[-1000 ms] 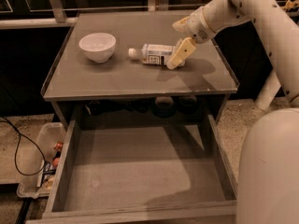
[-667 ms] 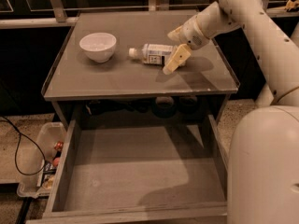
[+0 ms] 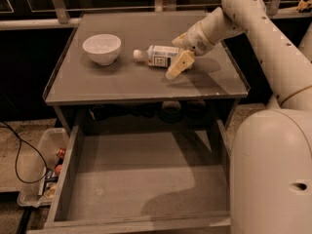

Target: Place blue plastic bottle into top drawer

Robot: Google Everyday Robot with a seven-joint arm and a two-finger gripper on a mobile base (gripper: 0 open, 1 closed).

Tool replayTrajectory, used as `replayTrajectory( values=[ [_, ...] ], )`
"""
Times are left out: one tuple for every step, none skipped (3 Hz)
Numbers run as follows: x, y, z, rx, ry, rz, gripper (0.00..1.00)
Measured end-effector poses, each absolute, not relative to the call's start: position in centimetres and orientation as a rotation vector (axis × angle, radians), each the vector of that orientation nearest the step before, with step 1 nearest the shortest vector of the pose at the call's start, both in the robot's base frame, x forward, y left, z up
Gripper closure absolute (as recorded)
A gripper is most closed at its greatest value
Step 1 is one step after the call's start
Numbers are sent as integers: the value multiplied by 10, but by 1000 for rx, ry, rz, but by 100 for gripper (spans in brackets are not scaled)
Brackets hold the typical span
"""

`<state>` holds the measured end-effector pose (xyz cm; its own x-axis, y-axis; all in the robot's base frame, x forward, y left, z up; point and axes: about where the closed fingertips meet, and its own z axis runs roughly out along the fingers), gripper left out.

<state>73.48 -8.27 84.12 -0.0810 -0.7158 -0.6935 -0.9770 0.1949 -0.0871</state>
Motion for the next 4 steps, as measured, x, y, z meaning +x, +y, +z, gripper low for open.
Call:
replayTrajectory(
  values=[
    [735, -83, 841, -1580, 1858, 545, 42],
    [735, -83, 841, -1580, 1858, 545, 65],
    [735, -83, 842, -1580, 1858, 545, 89],
    [735, -83, 850, -1580, 1858, 545, 100]
  ],
)
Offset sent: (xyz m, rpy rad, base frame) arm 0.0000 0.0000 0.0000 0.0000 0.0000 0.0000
